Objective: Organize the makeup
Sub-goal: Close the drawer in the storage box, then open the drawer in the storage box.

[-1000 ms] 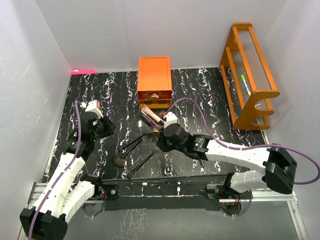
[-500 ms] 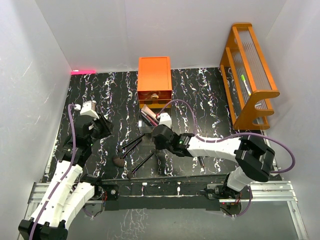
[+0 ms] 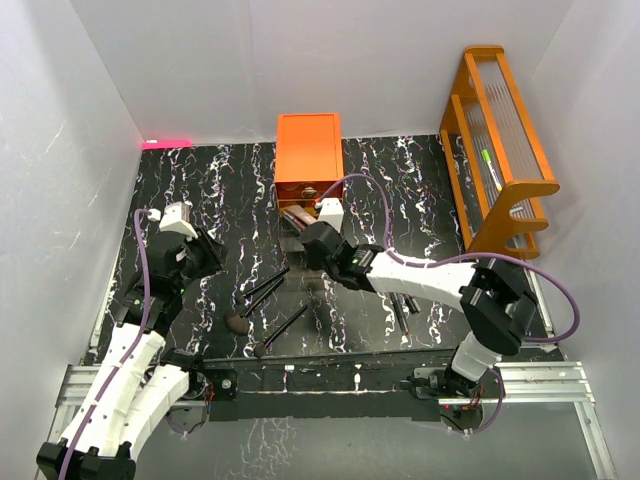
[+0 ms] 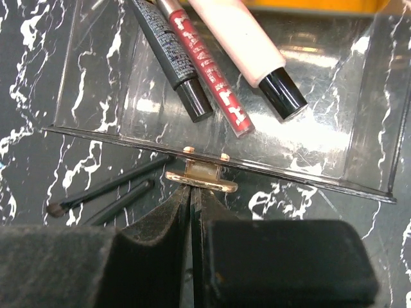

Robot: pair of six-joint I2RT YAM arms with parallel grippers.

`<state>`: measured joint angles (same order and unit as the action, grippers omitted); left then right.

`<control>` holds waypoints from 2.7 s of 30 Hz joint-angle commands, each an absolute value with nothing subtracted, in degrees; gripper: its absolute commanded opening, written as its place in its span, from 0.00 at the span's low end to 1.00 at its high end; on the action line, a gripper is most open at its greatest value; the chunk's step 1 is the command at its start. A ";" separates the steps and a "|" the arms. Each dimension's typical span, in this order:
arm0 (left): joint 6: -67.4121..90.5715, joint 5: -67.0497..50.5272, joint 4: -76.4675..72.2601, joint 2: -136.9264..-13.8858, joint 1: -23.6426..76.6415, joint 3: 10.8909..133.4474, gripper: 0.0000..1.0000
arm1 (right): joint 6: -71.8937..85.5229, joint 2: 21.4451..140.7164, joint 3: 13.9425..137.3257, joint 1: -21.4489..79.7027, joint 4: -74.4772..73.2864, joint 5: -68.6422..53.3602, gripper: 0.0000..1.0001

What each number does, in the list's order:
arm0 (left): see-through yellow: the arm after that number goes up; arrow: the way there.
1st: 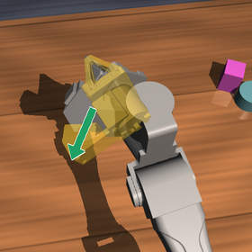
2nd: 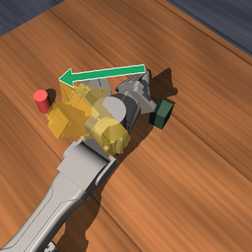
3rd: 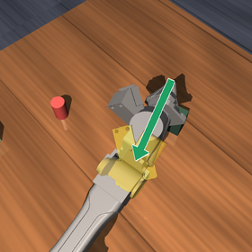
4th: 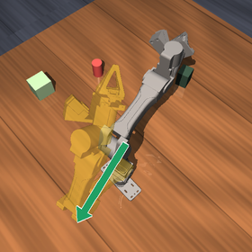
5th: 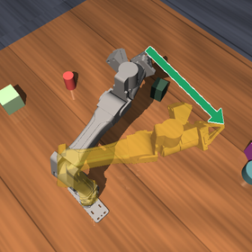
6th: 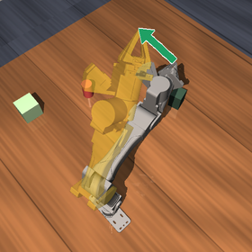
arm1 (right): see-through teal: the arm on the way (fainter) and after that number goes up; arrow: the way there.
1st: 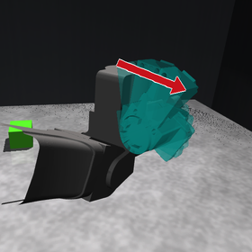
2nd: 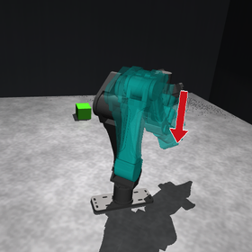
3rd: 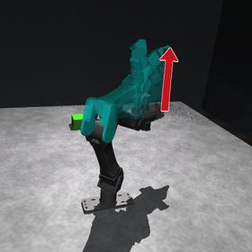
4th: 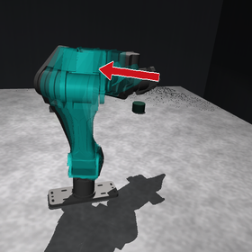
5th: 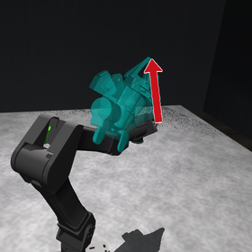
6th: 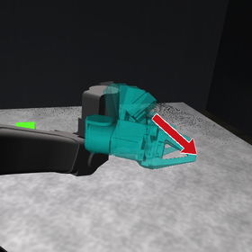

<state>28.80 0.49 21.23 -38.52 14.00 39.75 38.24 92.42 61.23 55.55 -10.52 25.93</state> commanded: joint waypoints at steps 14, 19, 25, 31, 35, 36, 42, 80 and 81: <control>29.27 -1.41 21.01 -37.77 13.72 39.71 0.27 | 30.26 102.96 76.44 46.31 -7.83 24.41 0.08; 29.25 -1.66 20.92 -37.79 13.75 39.66 0.28 | 29.26 105.27 78.38 44.73 -6.77 23.53 0.08; 29.34 -2.09 20.75 -37.79 13.74 39.55 0.28 | 28.26 106.93 80.70 43.75 -6.33 23.37 0.08; 29.44 -2.31 20.68 -37.77 13.79 39.57 0.28 | 27.94 107.40 81.32 43.54 -6.28 23.87 0.08; 29.44 -2.47 20.65 -37.79 13.80 39.55 0.30 | 28.07 106.51 79.25 43.52 -5.00 23.49 0.08; 29.44 -2.46 20.65 -37.79 13.78 39.63 0.30 | 28.29 105.93 78.34 43.53 -4.67 23.03 0.08; 29.53 -2.50 20.80 -37.62 13.76 39.60 0.34 | 30.48 97.75 63.46 43.62 4.03 22.01 0.27; 29.66 -3.51 20.65 -38.31 13.72 39.55 0.45 | 26.50 109.97 52.94 43.59 34.29 30.96 0.65; 29.70 -3.52 20.65 -38.32 13.74 39.52 0.45 | 26.46 110.29 53.12 43.62 34.54 31.17 0.65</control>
